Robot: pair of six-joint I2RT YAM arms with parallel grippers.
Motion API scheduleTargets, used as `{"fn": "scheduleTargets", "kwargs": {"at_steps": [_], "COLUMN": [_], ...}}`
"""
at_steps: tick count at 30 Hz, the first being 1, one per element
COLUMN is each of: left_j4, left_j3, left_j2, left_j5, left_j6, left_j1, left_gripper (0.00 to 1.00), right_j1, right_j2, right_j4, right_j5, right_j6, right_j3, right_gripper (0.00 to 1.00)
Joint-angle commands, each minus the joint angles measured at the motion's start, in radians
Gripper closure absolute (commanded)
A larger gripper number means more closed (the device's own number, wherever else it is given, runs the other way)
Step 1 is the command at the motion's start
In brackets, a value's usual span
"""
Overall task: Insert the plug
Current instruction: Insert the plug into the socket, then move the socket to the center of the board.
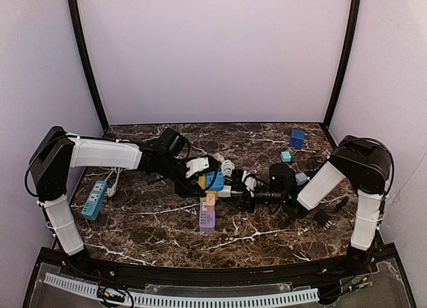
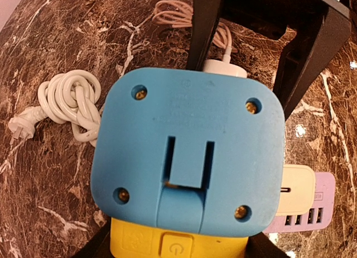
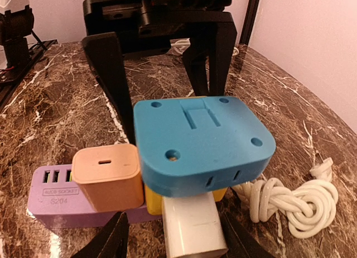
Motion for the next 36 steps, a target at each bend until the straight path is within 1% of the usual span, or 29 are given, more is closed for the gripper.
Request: {"fn": "scheduleTargets", "kwargs": {"at_steps": [1,4,6,9,11,12,13,14,15,16,17,18,19,20,21,22,24,26,29,30,31,32,34,36], "left_j4": [-0.078,-0.117,-0.136,-0.196,-0.234,-0.255,-0.264,-0.284,-0.295,-0.316,-0.328,-0.348,-0.358,-0.371,-0.374,-0.377,-0.362,-0.338,-0.309,-0.300,-0.282,-0.269,-0.223,-0.174], "left_j3": [-0.006,-0.002,-0.005,0.002,0.009,0.014,0.019,0.030,0.045,0.051,0.067,0.074,0.081,0.082,0.076,0.068,0.025,-0.031,-0.095,-0.118,-0.130,-0.154,-0.200,-0.250], "left_j2": [0.056,0.043,0.035,0.034,0.031,0.029,0.027,0.025,0.021,0.015,0.011,0.001,-0.006,-0.025,-0.035,-0.062,-0.112,-0.170,-0.248,-0.287,-0.322,-0.341,-0.396,-0.449], "left_j5": [-0.329,-0.341,-0.359,-0.408,-0.427,-0.431,-0.444,-0.448,-0.450,-0.447,-0.435,-0.411,-0.399,-0.382,-0.379,-0.376,-0.372,-0.360,-0.274,-0.240,-0.229,-0.214,-0.211,-0.211], "left_j6": [-0.089,-0.115,-0.168,-0.291,-0.319,-0.321,-0.323,-0.326,-0.338,-0.359,-0.369,-0.379,-0.381,-0.383,-0.383,-0.380,-0.368,-0.375,-0.421,-0.451,-0.490,-0.510,-0.583,-0.662], "left_j1": [0.082,0.090,0.089,0.081,0.060,0.051,0.035,0.030,0.021,0.020,0.018,0.018,0.018,0.018,0.018,0.018,0.023,0.035,0.056,0.068,0.075,0.089,0.124,0.168], "left_gripper": [0.99,0.99,0.99,0.99,0.99,0.95,0.90,0.74,0.64,0.47,0.41,0.28,0.22,0.14,0.10,0.04,0.02,0.01,0.01,0.01,0.01,0.01,0.01,0.01], "right_j1": [0.031,0.031,0.030,0.029,0.031,0.031,0.031,0.031,0.033,0.037,0.043,0.050,0.059,0.070,0.084,0.100,0.138,0.190,0.259,0.276,0.290,0.302,0.321,0.334], "right_j2": [-0.094,-0.158,-0.202,-0.271,-0.311,-0.326,-0.341,-0.356,-0.375,-0.382,-0.394,-0.405,-0.412,-0.413,-0.412,-0.403,-0.374,-0.331,-0.247,-0.216,-0.169,-0.131,-0.055,0.011], "right_j4": [-0.048,-0.144,-0.184,-0.225,-0.254,-0.271,-0.294,-0.318,-0.345,-0.375,-0.406,-0.445,-0.491,-0.555,-0.609,-0.655,-0.750,-0.838,-0.976,-1.020,-1.065,-1.102,-1.195,-1.297], "right_j5": [0.021,0.065,0.102,0.166,0.212,0.240,0.267,0.292,0.316,0.344,0.378,0.409,0.445,0.474,0.533,0.571,0.635,0.688,0.745,0.757,0.754,0.745,0.754,0.797], "right_j6": [-0.024,-0.007,0.012,0.049,0.083,0.105,0.129,0.156,0.178,0.197,0.215,0.227,0.249,0.265,0.278,0.295,0.333,0.372,0.451,0.490,0.522,0.544,0.571,0.595], "right_j3": [-0.103,-0.128,-0.140,-0.142,-0.135,-0.129,-0.120,-0.111,-0.097,-0.084,-0.071,-0.054,-0.032,-0.006,0.021,0.053,0.120,0.194,0.327,0.375,0.421,0.468,0.573,0.657], "right_gripper": [0.45,0.44,0.43,0.42,0.41,0.41,0.40,0.40,0.38,0.37,0.34,0.32,0.30,0.27,0.26,0.25,0.23,0.20,0.13,0.12,0.06,0.02,0.02,0.01]}}
